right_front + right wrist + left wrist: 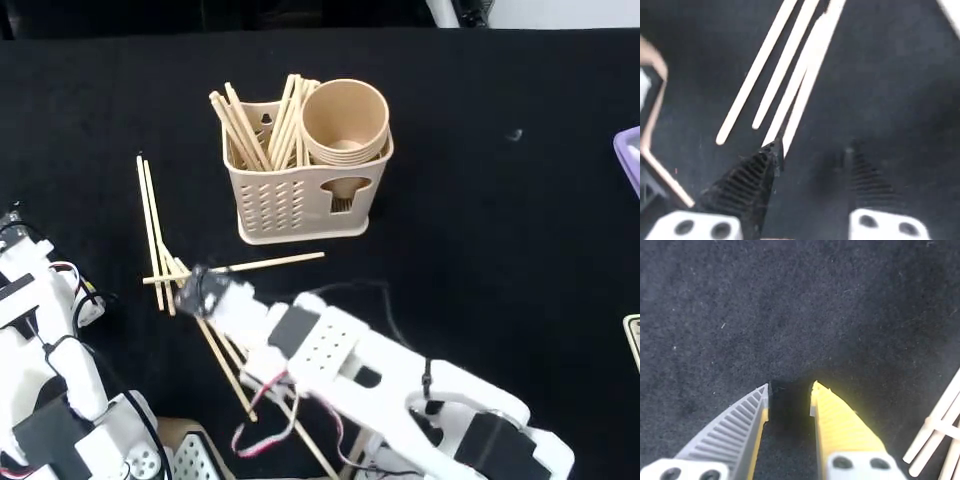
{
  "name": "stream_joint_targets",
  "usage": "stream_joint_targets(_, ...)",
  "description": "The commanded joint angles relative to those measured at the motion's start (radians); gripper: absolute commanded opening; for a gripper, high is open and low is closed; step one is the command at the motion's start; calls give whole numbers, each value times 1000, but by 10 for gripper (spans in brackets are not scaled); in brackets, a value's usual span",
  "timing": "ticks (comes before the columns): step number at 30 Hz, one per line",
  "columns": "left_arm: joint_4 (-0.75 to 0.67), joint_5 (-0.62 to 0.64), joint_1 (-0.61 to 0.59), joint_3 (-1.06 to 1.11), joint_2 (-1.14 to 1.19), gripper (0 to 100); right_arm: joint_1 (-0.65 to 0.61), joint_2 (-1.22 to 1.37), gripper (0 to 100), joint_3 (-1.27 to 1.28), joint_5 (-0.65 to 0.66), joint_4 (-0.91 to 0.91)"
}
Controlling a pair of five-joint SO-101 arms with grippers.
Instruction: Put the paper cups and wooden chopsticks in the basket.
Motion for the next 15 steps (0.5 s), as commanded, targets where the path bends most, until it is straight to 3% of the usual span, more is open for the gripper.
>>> stream_joint_targets(1,-3,8,-12,-50,-9,137,-71,-38,230,31,9,-6)
stream_joint_targets(7,-3,8,-13,-50,-9,137,-150,-33,230,50,17,-8)
stream_joint_targets(15,-3,8,-15,-50,-9,137,-149,-21,230,116,18,-92)
